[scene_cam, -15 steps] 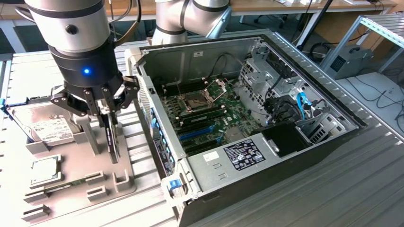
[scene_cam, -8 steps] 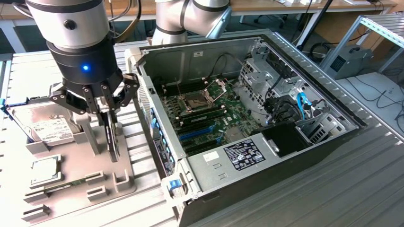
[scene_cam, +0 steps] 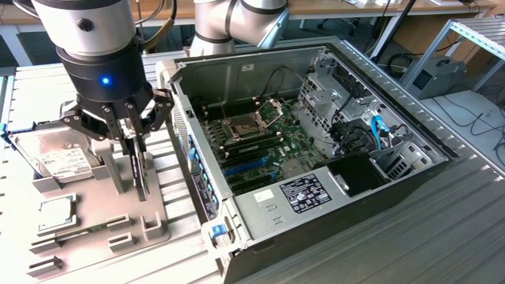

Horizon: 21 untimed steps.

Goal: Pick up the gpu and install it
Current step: 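Pick up the gpu and move the gpu toward the slot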

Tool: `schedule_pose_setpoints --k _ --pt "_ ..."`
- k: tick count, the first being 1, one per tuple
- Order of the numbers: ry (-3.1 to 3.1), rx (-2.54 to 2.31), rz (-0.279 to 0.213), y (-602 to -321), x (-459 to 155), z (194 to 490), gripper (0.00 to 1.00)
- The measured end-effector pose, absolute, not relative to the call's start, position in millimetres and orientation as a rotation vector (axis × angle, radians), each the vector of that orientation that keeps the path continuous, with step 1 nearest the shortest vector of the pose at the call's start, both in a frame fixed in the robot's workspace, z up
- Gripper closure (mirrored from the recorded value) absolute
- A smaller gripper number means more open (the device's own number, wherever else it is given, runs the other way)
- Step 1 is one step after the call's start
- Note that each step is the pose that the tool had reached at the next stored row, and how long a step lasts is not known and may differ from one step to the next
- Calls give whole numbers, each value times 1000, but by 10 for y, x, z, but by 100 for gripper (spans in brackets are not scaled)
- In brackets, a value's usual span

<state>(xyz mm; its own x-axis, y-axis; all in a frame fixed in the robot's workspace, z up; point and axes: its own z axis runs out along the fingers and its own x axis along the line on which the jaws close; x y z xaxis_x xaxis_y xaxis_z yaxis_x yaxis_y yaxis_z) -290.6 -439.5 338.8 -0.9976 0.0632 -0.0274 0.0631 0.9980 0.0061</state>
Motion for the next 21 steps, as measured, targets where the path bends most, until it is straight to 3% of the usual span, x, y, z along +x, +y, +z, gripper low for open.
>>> schedule_pose_setpoints --k 21 --pt "3112 98 8 -4395 -2906 3524 73"
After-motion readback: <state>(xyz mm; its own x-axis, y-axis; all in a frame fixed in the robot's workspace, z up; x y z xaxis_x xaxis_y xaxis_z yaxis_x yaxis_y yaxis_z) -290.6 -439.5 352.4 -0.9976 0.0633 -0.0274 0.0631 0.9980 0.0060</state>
